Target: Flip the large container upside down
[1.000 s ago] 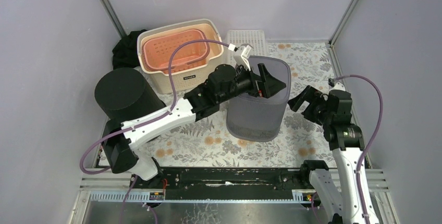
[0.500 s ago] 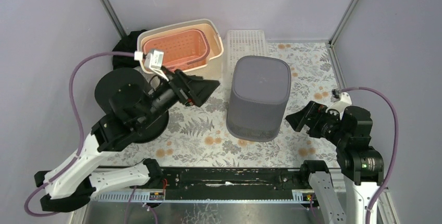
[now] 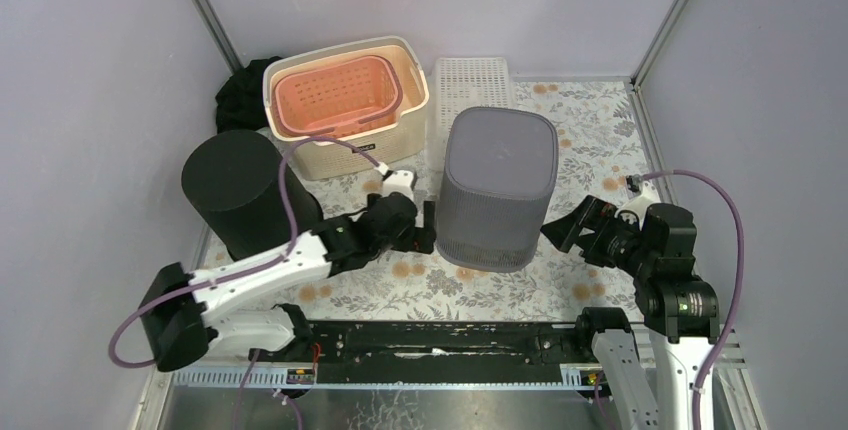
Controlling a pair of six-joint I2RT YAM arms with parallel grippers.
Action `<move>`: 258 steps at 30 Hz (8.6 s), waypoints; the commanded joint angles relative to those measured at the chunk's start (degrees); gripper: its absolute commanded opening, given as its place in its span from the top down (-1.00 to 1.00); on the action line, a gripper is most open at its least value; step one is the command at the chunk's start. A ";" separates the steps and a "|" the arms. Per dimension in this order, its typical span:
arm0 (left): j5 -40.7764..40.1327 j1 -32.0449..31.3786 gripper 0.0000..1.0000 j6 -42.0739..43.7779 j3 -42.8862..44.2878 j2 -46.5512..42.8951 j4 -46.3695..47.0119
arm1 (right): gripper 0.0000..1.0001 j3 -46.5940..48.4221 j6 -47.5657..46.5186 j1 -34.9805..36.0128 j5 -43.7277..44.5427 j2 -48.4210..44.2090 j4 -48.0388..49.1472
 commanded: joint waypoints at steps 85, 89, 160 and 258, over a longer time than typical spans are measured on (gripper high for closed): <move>-4.70 37.02 -1.00 13.24 74.33 60.65 -10.19 | -0.99 2.32 4.88 -3.42 9.40 45.72 43.36; -4.88 37.42 -0.51 13.30 74.73 62.52 -10.35 | -0.99 0.54 4.72 -1.95 7.29 40.82 41.88; 12.53 5.05 0.79 -56.77 -15.47 26.49 118.64 | -0.98 34.08 -9.41 3.02 21.42 27.69 0.49; 10.71 32.73 -1.00 14.59 60.06 41.43 -6.69 | -0.98 -2.66 5.93 -7.01 33.49 38.44 25.11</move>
